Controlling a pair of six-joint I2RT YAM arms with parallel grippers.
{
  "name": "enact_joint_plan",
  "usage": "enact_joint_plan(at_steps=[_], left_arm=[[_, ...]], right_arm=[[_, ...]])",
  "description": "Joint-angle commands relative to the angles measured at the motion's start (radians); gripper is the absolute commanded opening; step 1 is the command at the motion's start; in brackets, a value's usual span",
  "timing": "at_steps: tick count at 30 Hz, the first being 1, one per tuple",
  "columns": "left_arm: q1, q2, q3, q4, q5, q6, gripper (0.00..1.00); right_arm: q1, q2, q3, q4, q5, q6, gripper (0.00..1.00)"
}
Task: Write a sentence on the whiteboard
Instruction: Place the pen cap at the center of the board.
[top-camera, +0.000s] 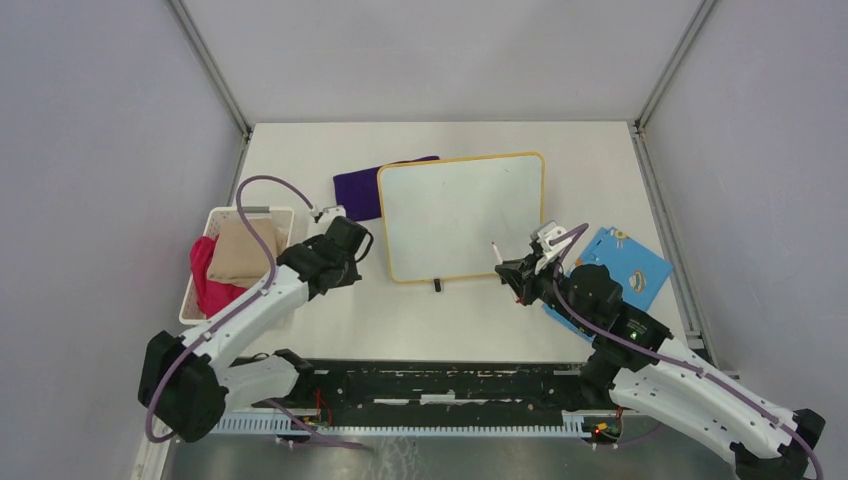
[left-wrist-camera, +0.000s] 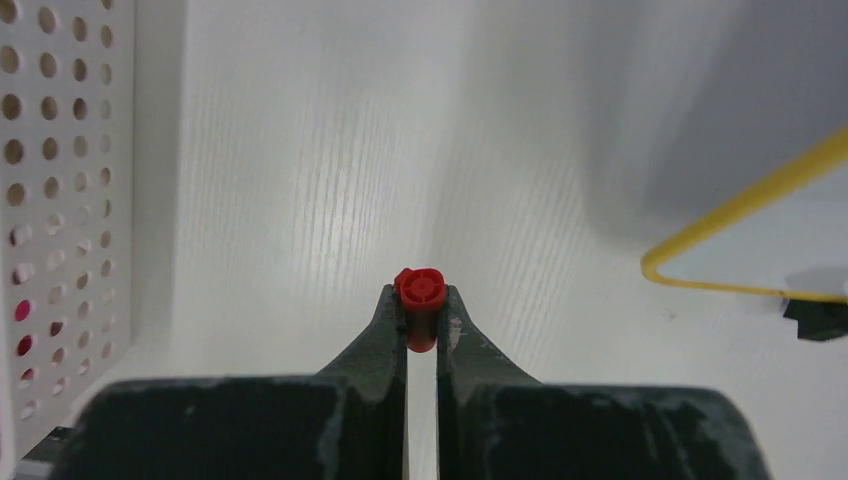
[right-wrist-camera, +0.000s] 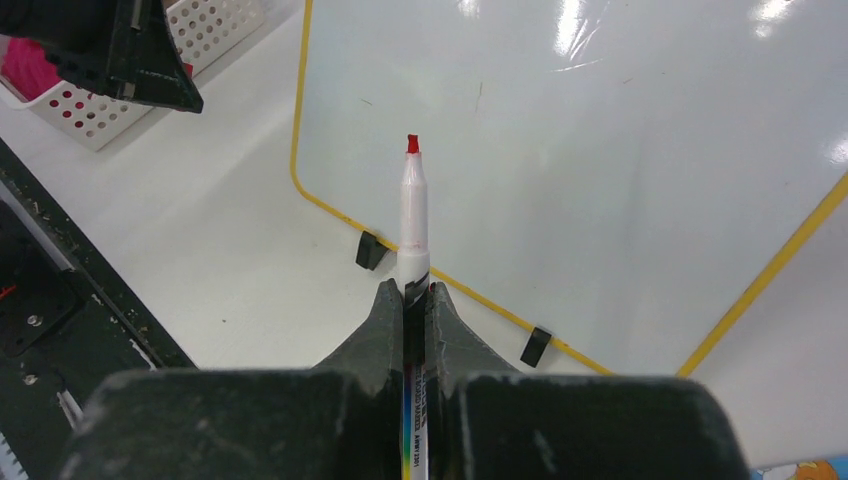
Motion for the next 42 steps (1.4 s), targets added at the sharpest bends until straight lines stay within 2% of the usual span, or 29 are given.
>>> enact_joint_plan(at_steps=[1, 9, 14, 30, 42], left_arm=[[0.135, 0.099, -0.031, 0.177, 0.219, 0.011, 0.02], [0.183, 0.354, 0.034, 0.26, 0.247, 0.045, 0.02], [0.189, 0.424, 0.058, 0.286, 0.257, 0.05, 0.02], [0.195, 0.492, 0.043, 0.297, 0.26, 0.063, 0.19], [0.197, 0.492, 0.02, 0.31, 0.27, 0.063, 0.23]], right_arm=[[-0.002, -0.033, -0.009, -0.015, 0.053, -0.048, 0.0], [-0.001, -0.052, -0.013, -0.013, 0.016, -0.068, 0.0], [-0.002, -0.058, -0.006, -0.021, 0.022, -0.078, 0.0], [-0.001, -0.023, 0.011, -0.001, 0.024, -0.098, 0.0], [0.0, -0.02, 0.011, -0.002, 0.014, -0.091, 0.0]])
